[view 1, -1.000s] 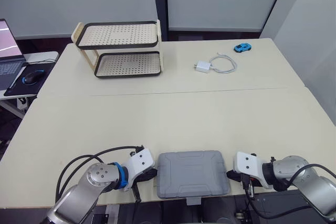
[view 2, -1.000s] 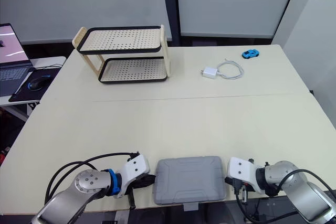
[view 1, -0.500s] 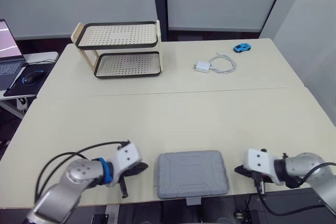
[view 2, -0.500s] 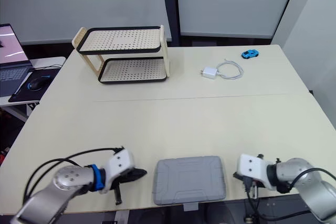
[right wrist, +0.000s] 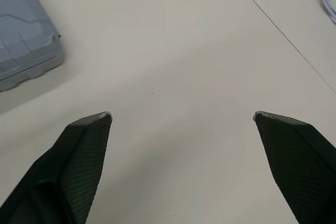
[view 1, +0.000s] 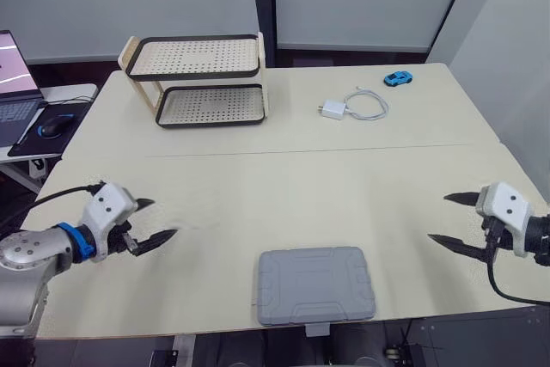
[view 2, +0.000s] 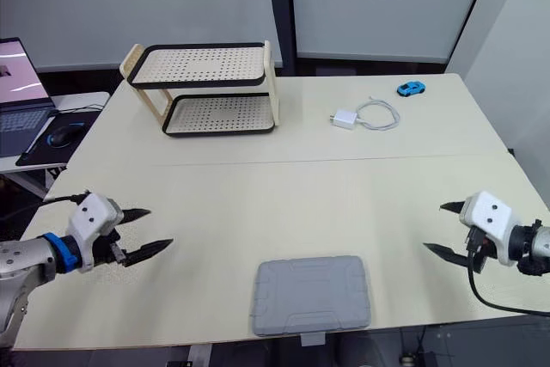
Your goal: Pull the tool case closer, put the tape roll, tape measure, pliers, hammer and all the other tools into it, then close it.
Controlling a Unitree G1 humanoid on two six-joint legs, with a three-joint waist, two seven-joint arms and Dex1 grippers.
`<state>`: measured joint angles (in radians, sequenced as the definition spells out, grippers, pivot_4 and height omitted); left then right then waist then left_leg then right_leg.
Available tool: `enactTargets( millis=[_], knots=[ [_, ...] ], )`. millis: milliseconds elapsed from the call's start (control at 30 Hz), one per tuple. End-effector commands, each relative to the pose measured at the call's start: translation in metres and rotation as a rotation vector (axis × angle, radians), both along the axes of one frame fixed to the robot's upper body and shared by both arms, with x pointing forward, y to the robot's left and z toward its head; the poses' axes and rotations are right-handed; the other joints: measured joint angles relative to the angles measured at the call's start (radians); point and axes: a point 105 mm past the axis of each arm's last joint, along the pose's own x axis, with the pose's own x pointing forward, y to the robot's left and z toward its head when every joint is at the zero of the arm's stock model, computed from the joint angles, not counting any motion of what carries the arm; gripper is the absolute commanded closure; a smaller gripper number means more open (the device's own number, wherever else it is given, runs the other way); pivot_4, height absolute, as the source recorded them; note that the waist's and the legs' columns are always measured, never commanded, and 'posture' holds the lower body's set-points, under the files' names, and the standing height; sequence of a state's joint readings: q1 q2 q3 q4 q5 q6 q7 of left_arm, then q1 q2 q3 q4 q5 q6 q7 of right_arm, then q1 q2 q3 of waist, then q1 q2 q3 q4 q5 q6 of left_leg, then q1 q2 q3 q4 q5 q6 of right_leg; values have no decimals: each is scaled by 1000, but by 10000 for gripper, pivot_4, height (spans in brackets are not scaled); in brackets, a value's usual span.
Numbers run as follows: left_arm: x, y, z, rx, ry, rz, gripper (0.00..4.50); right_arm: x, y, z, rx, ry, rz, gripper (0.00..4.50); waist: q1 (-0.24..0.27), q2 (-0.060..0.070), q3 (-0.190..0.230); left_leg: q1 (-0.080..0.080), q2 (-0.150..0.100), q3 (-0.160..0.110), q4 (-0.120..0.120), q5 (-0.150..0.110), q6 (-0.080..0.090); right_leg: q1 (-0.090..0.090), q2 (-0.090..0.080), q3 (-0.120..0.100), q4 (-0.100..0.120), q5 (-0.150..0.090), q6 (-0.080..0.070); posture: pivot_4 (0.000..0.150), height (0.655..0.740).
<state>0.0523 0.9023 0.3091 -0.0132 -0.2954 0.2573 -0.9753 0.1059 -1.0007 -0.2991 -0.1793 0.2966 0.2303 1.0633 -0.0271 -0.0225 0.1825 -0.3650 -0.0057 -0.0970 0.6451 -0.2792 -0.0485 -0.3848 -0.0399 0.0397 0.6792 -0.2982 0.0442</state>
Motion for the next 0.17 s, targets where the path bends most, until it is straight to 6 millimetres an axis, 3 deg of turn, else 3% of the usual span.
enactTargets(
  millis=[33,167],
  knots=[
    [3,7,-1,30,-2,35,214,4,-5,9,45,-34,-42,0,-1,0,0,0,0,0,0,0,0,0,0,0,0,0,0,1500,7400],
    [5,10,-3,65,-17,46,214,6,-9,9,47,-42,-67,0,-3,0,0,0,0,0,0,0,0,0,0,0,0,0,0,1500,7400]
  ],
)
